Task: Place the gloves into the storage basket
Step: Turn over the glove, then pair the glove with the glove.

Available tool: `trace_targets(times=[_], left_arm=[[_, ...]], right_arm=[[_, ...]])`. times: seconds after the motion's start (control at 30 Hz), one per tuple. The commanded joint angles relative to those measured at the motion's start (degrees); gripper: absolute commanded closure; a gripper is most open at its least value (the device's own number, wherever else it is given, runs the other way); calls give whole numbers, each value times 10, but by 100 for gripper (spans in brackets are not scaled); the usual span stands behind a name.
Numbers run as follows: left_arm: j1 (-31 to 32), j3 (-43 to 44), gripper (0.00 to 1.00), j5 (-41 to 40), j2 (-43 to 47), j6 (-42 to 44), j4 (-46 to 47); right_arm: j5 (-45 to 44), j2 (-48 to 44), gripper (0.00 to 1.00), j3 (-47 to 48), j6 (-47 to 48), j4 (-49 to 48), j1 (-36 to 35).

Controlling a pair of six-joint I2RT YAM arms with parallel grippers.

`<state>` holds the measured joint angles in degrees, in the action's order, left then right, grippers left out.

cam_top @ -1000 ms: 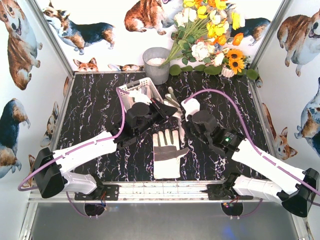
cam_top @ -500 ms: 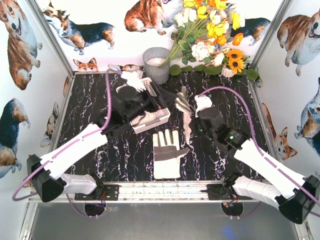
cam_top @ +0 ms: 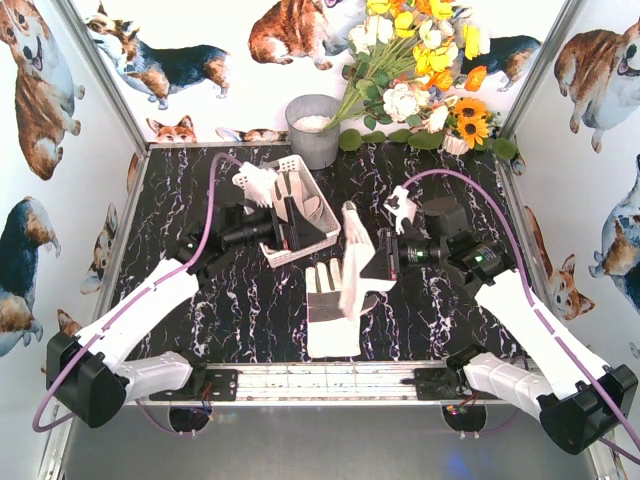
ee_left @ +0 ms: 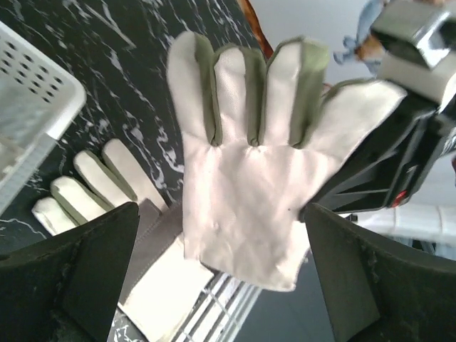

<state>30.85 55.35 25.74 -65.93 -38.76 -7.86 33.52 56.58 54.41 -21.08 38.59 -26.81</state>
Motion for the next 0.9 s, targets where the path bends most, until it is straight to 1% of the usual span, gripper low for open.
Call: trace_targets(times=[0.0, 0.07, 0.2, 0.3, 0.33, 0.37, 0.4, 0.5, 0.6, 0.7, 0.8, 0.83, 0.87], left_arm=[[-1, -39, 5, 125, 19, 16, 86], [0, -55, 3, 169, 16, -7, 144], [4, -71, 0, 205, 21, -28, 204], [11, -87, 0, 235, 24, -71, 286], [13, -91, 1, 242, 24, -85, 306], [14, -96, 5, 246, 27, -93, 320], [14, -100, 9, 245, 28, -96, 328], [13, -108, 33, 230, 35, -88, 312], [13, -116, 49, 201, 43, -74, 289], [13, -142, 76, 182, 46, -75, 297], [12, -149, 97, 165, 46, -72, 291], [12, -151, 100, 155, 46, -68, 281], [12, -154, 100, 140, 46, -63, 270]], right_arm=[[234, -12, 100, 36, -61, -110, 3], [282, -13, 100, 36, -93, -155, 3], [334, -22, 100, 43, -134, -207, 3], [343, -27, 100, 48, -133, -206, 3], [338, -26, 100, 49, -128, -199, 3], [332, -24, 100, 50, -118, -191, 3], [328, -22, 100, 49, -111, -182, 3], [304, -16, 100, 50, -83, -147, 3], [283, -10, 100, 50, -57, -114, 3], [256, -5, 100, 53, -24, -71, 6], [230, 1, 100, 50, -11, -44, 9], [215, 5, 100, 49, -11, -36, 9], [193, 11, 100, 48, -12, -28, 9]])
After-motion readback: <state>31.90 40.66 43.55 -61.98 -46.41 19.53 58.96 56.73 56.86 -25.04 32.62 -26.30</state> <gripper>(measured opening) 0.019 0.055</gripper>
